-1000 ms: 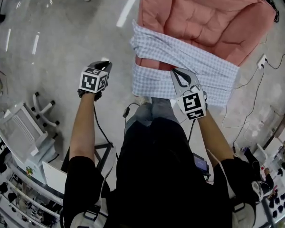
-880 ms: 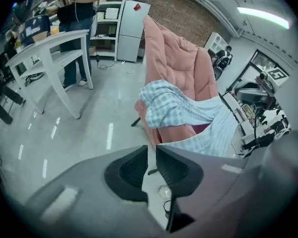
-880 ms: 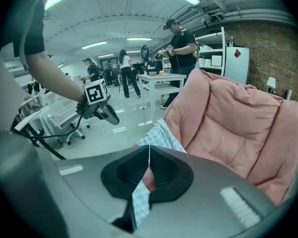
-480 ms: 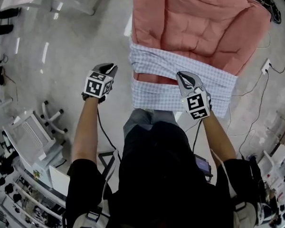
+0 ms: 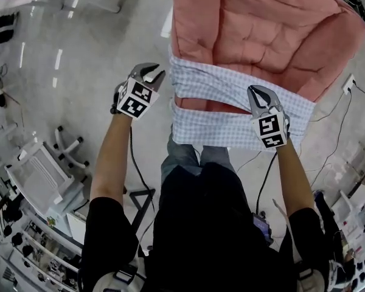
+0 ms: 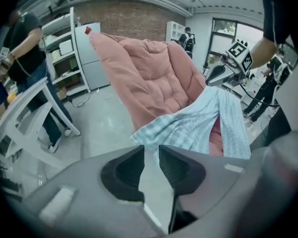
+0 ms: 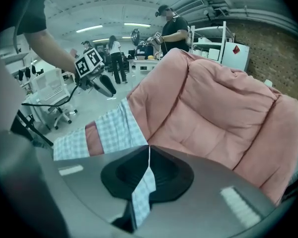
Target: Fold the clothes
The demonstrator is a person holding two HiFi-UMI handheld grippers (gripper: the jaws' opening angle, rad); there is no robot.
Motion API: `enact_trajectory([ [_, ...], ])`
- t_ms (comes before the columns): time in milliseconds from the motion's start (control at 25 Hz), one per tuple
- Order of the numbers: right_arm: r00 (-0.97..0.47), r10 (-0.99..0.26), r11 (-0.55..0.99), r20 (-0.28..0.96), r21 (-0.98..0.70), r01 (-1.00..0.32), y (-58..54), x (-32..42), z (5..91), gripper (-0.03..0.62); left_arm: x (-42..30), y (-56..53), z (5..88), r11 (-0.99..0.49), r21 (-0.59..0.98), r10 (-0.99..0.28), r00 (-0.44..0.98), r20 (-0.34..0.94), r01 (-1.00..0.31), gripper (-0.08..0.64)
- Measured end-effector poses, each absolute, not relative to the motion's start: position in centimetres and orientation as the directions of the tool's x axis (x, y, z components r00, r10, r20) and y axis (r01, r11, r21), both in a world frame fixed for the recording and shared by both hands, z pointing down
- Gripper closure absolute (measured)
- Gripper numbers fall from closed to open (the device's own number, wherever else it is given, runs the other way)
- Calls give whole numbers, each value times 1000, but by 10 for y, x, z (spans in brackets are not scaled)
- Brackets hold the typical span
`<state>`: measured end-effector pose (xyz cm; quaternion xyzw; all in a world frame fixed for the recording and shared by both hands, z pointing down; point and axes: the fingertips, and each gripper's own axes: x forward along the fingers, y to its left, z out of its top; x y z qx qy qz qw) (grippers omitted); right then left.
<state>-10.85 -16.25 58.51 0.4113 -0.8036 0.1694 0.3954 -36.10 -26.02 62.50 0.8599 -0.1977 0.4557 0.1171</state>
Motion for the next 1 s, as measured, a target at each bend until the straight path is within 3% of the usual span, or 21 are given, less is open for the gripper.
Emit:
enact_trajectory([
  [240, -312, -529, 539, 789, 29, -842, -145, -132, 593, 583, -348, -284, 641, -976, 25, -95, 531, 842, -215, 391],
  [360, -282, -528, 503, 801, 28, -864, -138, -134, 596, 583, -343, -293, 646, -997, 1, -37, 510, 860, -74, 390],
  [680, -175, -550, 386, 816, 62, -920, -132, -123, 600, 583, -320, -296, 675, -953, 22, 151, 409, 900, 304, 337],
  [840, -136, -550, 353, 824, 82, -932, -129, -116, 600, 583, -311, -287, 683, -928, 66, 218, 390, 895, 367, 369],
  [1000, -117, -562, 337, 819, 98, -936, -130, -107, 594, 583, -307, -276, 683, -910, 81, 245, 372, 895, 406, 494],
])
